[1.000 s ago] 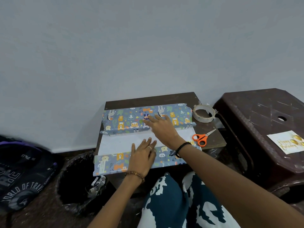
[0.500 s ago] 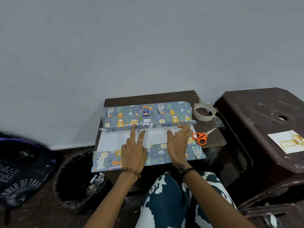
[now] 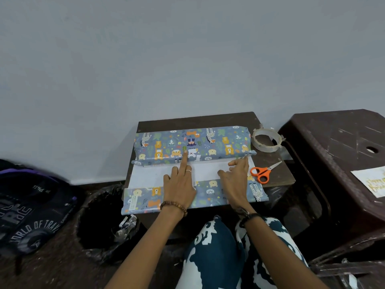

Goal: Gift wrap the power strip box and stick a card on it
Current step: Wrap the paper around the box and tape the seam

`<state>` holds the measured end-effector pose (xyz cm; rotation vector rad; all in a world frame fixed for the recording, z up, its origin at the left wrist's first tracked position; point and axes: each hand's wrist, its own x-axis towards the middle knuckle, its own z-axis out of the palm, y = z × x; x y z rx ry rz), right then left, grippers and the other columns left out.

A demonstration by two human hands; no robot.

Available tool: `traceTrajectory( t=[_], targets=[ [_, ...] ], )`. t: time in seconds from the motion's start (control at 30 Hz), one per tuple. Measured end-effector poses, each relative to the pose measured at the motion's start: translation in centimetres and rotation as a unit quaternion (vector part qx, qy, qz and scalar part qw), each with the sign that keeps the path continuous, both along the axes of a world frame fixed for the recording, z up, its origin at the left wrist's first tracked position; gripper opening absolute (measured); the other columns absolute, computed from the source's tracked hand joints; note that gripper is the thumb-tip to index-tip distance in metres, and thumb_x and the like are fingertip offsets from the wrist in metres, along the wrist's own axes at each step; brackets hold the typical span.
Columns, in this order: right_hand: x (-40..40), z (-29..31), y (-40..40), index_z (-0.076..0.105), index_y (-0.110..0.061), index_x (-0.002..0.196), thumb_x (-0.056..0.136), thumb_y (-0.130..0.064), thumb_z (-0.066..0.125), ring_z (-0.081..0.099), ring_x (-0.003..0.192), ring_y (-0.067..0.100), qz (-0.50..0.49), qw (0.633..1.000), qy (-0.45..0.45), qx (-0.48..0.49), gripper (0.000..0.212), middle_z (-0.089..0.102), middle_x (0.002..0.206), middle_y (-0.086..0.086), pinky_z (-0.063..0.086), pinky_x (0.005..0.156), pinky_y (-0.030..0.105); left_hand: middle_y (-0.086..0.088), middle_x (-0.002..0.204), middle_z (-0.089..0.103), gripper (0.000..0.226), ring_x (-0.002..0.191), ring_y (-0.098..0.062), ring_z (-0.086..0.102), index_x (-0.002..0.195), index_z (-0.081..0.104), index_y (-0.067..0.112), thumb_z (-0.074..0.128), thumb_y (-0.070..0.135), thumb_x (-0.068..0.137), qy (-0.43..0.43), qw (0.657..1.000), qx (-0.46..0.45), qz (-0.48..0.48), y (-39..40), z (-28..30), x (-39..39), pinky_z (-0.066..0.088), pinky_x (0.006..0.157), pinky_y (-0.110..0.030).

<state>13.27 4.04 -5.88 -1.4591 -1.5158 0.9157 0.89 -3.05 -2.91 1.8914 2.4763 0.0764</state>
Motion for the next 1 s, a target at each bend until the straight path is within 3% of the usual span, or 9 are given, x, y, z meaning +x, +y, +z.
traceTrajectory(
  t=[0.2, 0.43, 0.67, 0.83, 1.0],
  targets=[
    [0.3, -0.6, 0.3, 0.036, -0.021, 0.083, 0.078, 0.001, 0.061, 0.045, 0.121, 0.033, 0.019, 1.000, -0.011, 0.017, 0.034, 0.022, 0.145, 0.014, 0.041, 0.079, 0.032, 0.004, 0.155, -0.022, 0.042, 0.115, -0.024, 0.039, 0.128, 0.039, 0.011, 0.049, 0.023, 0.089, 0.004, 1.000, 0.001, -0.003, 0.0, -0.2, -0.1, 0.035, 0.084, -0.033],
    [0.4, -1.1, 0.7, 0.040, -0.011, 0.088, 0.079, 0.001, 0.061, 0.037, 0.132, 0.031, 0.040, 0.998, -0.046, 0.018, 0.026, 0.004, 0.155, 0.010, 0.043, 0.087, 0.035, 0.004, 0.155, -0.022, 0.040, 0.112, -0.023, 0.040, 0.125, 0.040, 0.011, 0.050, 0.022, 0.088, 0.003, 1.000, 0.005, -0.002, 0.1, -0.3, -0.3, 0.033, 0.078, -0.031],
    [0.6, -0.9, 0.5, 0.037, -0.014, 0.085, 0.081, 0.001, 0.062, 0.039, 0.130, 0.031, 0.045, 0.998, -0.038, 0.013, 0.029, 0.002, 0.156, 0.009, 0.046, 0.086, 0.039, 0.005, 0.155, -0.022, 0.040, 0.112, -0.022, 0.041, 0.125, 0.041, 0.011, 0.049, 0.018, 0.087, -0.003, 1.000, 0.007, -0.001, 0.2, -0.5, -0.5, 0.034, 0.078, -0.032],
    [0.6, -0.6, 0.4, 0.039, -0.010, 0.085, 0.082, 0.002, 0.062, 0.035, 0.133, 0.029, 0.044, 0.998, -0.039, 0.013, 0.026, 0.004, 0.156, 0.010, 0.041, 0.086, 0.032, 0.006, 0.155, -0.021, 0.039, 0.113, -0.022, 0.041, 0.125, 0.042, 0.011, 0.047, 0.016, 0.087, -0.005, 1.000, 0.005, 0.001, 0.2, -0.4, -0.4, 0.034, 0.077, -0.031],
    [0.6, -0.6, 0.4, 0.037, -0.013, 0.083, 0.082, 0.000, 0.062, 0.041, 0.128, 0.030, 0.048, 0.998, -0.044, 0.002, 0.028, 0.004, 0.156, 0.008, 0.043, 0.084, 0.034, 0.006, 0.155, -0.022, 0.035, 0.114, -0.022, 0.040, 0.122, 0.043, 0.011, 0.047, 0.015, 0.087, -0.007, 1.000, 0.002, 0.002, 0.1, -0.4, -0.5, 0.031, 0.075, -0.031]
  ],
)
